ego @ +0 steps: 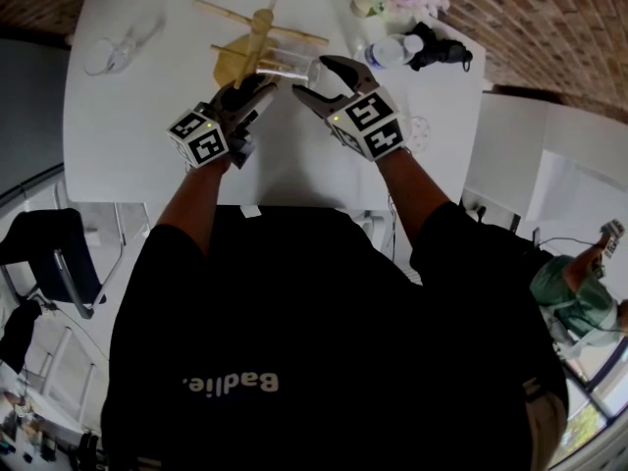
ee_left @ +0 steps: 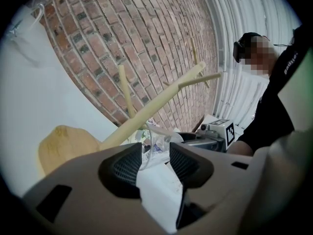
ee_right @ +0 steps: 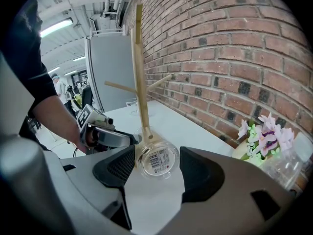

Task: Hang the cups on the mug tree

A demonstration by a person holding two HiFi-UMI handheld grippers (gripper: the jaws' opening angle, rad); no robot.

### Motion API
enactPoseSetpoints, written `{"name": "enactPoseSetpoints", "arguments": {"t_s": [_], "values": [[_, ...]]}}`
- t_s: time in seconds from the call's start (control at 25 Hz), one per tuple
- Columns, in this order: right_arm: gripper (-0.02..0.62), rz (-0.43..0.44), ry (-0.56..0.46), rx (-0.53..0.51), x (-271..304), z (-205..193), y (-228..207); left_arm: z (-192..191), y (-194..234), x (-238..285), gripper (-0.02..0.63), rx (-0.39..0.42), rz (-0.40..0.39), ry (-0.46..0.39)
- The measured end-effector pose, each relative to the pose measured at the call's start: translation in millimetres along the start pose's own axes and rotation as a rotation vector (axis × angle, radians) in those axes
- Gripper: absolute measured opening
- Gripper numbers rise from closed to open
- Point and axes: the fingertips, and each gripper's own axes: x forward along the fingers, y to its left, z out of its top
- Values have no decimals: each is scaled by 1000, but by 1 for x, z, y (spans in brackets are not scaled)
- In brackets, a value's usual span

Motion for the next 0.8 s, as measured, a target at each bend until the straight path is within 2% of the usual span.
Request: {"name": "enactPoseSetpoints", "arguments": {"t_s": [0.8], "values": [[299, 2, -10, 21, -1, -1, -2, 3, 1, -3, 175, 16, 8, 14]]}}
